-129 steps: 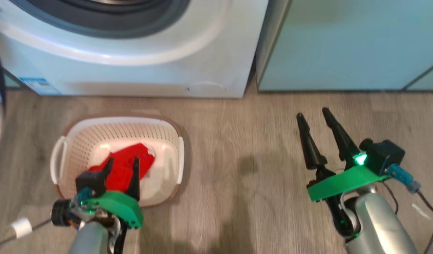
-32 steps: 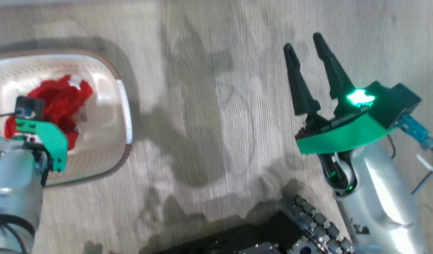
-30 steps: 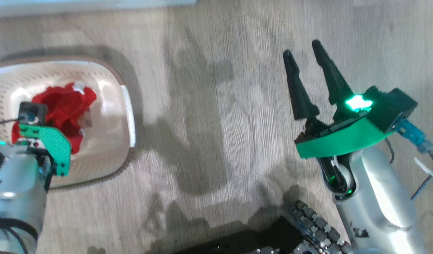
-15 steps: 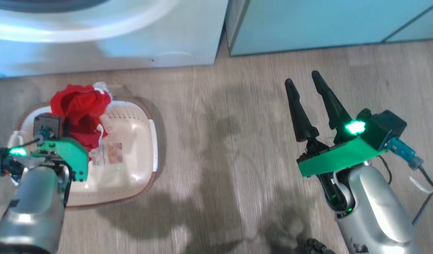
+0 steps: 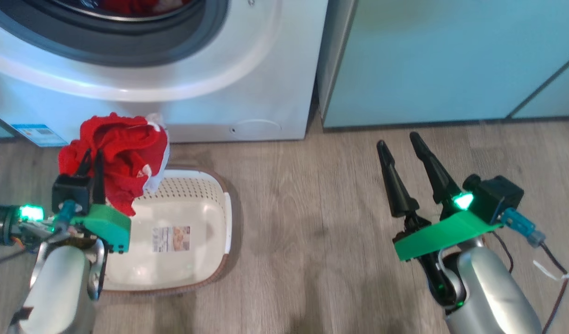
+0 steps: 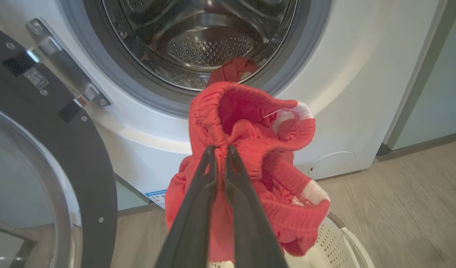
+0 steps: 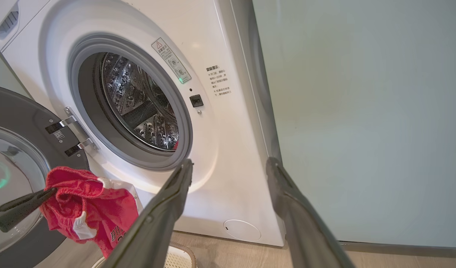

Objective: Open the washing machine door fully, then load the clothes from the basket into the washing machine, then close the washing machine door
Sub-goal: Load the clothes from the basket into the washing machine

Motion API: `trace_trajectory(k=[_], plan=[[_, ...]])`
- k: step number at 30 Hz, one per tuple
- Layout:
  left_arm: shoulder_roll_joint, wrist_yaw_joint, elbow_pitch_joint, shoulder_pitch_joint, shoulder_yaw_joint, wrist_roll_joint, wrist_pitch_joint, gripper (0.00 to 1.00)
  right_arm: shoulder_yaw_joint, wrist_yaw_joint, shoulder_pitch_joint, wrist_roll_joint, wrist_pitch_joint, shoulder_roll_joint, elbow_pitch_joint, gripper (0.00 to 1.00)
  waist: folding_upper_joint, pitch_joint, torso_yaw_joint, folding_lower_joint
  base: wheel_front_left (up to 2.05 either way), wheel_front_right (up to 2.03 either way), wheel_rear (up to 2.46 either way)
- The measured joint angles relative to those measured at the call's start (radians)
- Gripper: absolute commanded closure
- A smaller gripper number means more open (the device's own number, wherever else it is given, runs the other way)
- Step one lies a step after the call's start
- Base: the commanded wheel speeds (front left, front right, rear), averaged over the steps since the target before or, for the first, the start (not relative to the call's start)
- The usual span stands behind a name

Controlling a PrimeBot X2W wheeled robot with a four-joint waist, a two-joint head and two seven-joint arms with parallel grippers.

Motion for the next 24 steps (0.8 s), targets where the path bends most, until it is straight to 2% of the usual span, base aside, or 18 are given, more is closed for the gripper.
trace_trajectory(k=[3,10,15,24], plan=[[-0.003,0.015,-0.102,0.049,0.007,0.013,0.0,1.0,-0.006,0.0,0.019,-0.015,0.0,0.0,0.002,0.0,0.0,-0.036,0.01,0.0,0.0,0.0,0.0],[-0.032,0.012,-0.268,0.146,0.028,0.013,0.0,1.0,-0.024,0.0,0.05,-0.017,0.0,0.0,0.008,0.0,0.0,-0.111,0.026,0.0,0.0,0.0,0.0],[-0.048,-0.014,-0.332,0.198,0.032,0.013,0.0,1.0,-0.036,0.0,0.078,-0.014,0.0,0.0,0.019,0.0,0.0,-0.149,0.03,0.0,0.0,0.0,0.0],[-0.133,-0.05,-0.398,0.308,0.056,0.008,0.0,1.0,-0.042,0.0,0.092,-0.016,0.0,0.0,0.026,0.0,0.0,-0.208,0.028,0.0,0.0,0.0,0.0]])
